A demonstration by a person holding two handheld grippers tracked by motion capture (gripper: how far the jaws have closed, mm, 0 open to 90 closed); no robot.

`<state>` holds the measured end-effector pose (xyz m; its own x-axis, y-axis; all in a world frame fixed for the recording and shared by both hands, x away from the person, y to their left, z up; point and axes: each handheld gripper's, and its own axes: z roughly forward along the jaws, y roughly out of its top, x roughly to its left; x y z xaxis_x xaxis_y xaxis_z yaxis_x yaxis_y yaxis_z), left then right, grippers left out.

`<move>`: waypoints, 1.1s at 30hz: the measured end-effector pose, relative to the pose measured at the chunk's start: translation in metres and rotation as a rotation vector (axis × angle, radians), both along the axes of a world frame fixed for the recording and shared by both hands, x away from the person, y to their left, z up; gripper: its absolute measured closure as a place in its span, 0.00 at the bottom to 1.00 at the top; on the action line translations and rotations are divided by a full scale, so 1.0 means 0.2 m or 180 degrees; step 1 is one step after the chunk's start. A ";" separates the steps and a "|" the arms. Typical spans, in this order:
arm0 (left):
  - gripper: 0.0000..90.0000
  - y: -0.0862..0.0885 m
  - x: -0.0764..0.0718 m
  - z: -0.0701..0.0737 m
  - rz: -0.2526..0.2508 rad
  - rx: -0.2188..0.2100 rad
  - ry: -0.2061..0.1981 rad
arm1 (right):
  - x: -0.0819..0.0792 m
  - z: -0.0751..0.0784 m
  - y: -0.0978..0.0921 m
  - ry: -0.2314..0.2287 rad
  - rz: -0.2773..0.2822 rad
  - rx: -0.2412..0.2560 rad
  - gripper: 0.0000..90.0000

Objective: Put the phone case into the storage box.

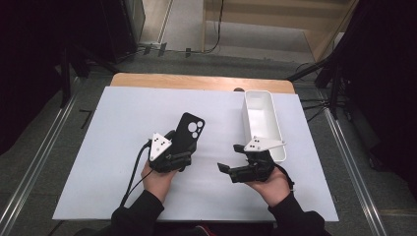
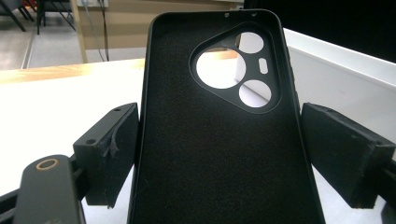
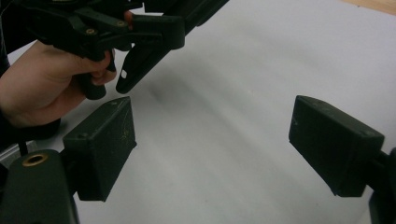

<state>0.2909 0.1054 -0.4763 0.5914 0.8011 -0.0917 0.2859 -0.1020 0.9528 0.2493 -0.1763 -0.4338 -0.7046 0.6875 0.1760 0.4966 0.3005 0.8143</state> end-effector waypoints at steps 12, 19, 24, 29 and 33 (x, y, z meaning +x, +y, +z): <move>0.16 -0.01 0.00 -0.01 0.0004 -0.0013 -0.0014 | 0.09 0.06 0.06 0.0084 -0.0096 0.0056 0.15; 0.16 -0.02 -0.01 -0.01 -0.0004 -0.0035 -0.0036 | 0.14 0.08 0.07 0.0180 -0.0151 0.0201 0.15; 0.16 -0.02 -0.02 0.00 0.0002 -0.0046 -0.0074 | 0.18 0.08 0.09 0.0239 -0.0171 0.0225 0.15; 0.16 -0.02 -0.02 -0.01 0.0005 -0.0062 -0.0112 | 0.20 0.08 0.10 0.0185 -0.0174 0.0201 0.15; 0.16 -0.03 -0.02 -0.01 -0.0011 -0.0043 -0.0108 | 0.23 0.09 0.11 0.0221 -0.0191 0.0263 0.15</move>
<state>0.2873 0.0994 -0.4787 0.5971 0.7979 -0.0824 0.2530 -0.0899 0.9633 0.2952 -0.1535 -0.4158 -0.6466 0.7093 0.2807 0.5678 0.2019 0.7980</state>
